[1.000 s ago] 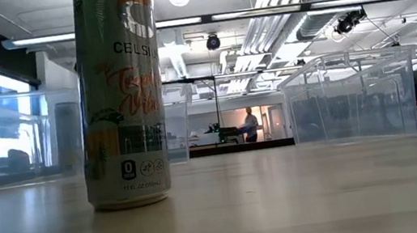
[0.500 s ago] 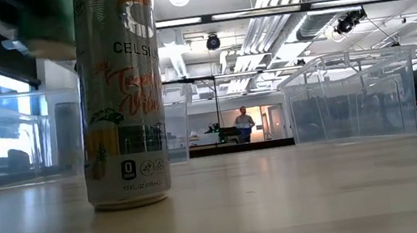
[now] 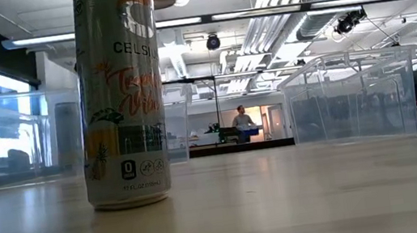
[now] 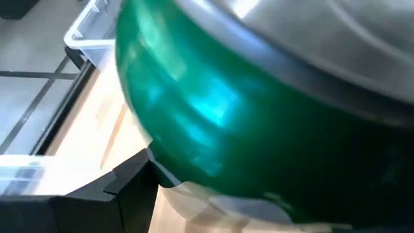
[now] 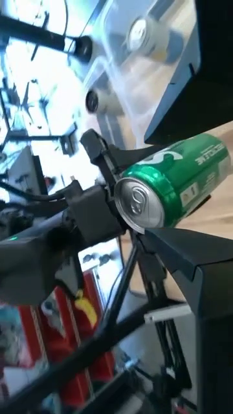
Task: Sort soda cans
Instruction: Put the left green soda can into the right transparent bin
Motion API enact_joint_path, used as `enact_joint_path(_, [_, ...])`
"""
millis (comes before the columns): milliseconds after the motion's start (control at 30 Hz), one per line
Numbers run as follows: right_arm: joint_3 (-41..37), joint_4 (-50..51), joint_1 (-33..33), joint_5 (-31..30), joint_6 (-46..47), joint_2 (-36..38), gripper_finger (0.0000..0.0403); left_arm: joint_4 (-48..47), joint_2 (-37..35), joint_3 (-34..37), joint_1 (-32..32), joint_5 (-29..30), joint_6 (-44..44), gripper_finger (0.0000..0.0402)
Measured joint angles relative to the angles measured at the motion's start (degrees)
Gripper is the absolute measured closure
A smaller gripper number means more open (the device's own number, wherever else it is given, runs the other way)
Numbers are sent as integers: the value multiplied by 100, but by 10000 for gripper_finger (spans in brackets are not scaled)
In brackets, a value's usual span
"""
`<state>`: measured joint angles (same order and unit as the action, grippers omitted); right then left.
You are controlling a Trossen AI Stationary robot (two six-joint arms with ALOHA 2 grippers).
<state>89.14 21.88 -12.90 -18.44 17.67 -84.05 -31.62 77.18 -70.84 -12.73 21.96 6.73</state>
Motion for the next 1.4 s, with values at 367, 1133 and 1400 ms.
enact_joint_path(367, [0, 762, 652, 1135, -1442, 0, 130, -44, 850, -596, 831, -873, 97, 125])
enact_joint_path(1133, [4, 1233, 1026, 531, -2570, -52, 123, -83, 1396, -1234, 1574, -1258, -690, 125])
enact_joint_path(1400, [4, 1045, 1046, 360, -2975, -128, 123, 10, 1393, -1234, 1539, -1260, -685, 125])
